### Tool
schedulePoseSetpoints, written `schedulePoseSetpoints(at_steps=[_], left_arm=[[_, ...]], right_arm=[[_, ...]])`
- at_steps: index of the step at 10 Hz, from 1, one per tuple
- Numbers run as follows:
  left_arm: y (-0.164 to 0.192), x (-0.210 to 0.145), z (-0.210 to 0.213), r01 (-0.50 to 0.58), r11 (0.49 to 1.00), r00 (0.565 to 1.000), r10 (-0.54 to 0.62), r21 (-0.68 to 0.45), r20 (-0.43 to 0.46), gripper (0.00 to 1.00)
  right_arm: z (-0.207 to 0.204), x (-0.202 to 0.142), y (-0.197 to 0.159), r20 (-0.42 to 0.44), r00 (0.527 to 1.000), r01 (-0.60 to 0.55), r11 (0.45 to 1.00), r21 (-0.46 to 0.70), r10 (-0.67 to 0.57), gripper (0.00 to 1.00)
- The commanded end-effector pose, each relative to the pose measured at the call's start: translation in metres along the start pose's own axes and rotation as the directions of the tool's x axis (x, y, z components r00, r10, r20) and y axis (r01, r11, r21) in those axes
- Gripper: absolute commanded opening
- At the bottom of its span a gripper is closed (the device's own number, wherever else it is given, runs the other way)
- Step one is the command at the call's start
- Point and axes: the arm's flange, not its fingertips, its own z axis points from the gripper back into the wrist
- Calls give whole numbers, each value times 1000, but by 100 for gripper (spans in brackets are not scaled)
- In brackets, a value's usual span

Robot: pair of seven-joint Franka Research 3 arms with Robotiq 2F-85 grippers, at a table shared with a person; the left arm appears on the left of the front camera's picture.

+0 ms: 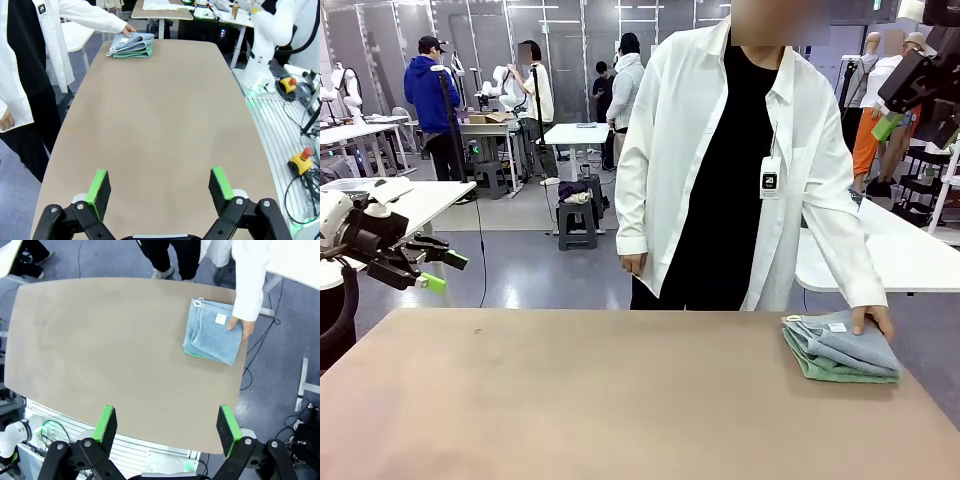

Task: Fold the towels and place them in the basket.
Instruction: Stack the folded Towel with hook on the right side of the table.

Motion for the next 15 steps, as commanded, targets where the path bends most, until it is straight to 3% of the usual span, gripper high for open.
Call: schedulePoseSetpoints(at_steps=[1,15], left_arm=[[0,1,1,2,1000,1000,-2,-3,3,100],[0,1,1,2,1000,1000,-2,-3,3,100]], right_arm=[[1,2,1,5,1000,8,1000,11,-8,100],[1,2,1,5,1000,8,1000,11,-8,100]])
